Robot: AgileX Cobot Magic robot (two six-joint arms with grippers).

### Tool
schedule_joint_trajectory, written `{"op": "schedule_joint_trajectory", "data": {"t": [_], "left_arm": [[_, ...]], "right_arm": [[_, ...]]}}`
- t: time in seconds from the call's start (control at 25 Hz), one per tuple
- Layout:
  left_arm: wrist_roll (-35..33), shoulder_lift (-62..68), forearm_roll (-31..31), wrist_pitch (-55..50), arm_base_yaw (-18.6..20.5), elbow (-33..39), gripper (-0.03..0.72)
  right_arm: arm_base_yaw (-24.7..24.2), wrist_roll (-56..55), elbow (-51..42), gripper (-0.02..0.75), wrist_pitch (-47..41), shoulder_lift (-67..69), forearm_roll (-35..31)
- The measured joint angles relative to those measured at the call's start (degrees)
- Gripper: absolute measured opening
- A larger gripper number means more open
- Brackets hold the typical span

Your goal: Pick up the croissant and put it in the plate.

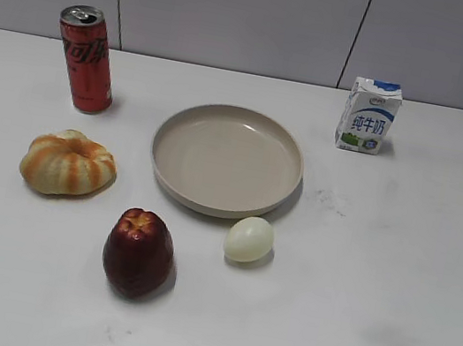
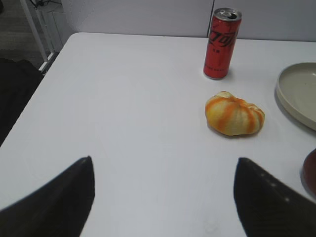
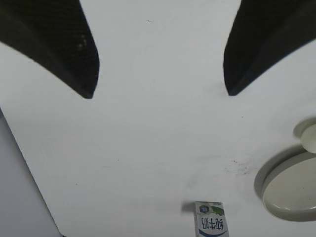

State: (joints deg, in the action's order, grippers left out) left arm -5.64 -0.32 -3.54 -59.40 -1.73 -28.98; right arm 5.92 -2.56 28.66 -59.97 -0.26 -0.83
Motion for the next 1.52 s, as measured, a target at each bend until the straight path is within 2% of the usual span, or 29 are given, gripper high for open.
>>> {"op": "schedule_joint_trajectory", "data": {"t": [0.64,0.8,0.92,1.08,1.24,1.52], "left_arm": [[0.0,1.8,0.0,0.7,0.0,-0.4,0.633],[0.0,8.5,-0.1,12.1,0.0,-1.9,0.631],[0.0,16.9,-1.4,22.9,0.0,-2.0,0.631],[0.0,32.4,-5.8,30.5,0.0,-2.5,0.631],[-3.1,50.0,-10.8,29.5,-0.8,-5.8,0.631],[-4.7,76.1,-12.2,24.7,-6.7,-19.1,0.631]], "right_arm": [[0.0,0.0,0.0,0.593,0.0,0.0,0.0],[0.0,0.0,0.0,0.593,0.0,0.0,0.0],[0.0,0.0,0.0,0.593,0.0,0.0,0.0],[0.0,0.0,0.0,0.593,0.0,0.0,0.0],[0.0,0.0,0.0,0.593,0.0,0.0,0.0],[0.0,0.0,0.0,0.593,0.0,0.0,0.0]]}}
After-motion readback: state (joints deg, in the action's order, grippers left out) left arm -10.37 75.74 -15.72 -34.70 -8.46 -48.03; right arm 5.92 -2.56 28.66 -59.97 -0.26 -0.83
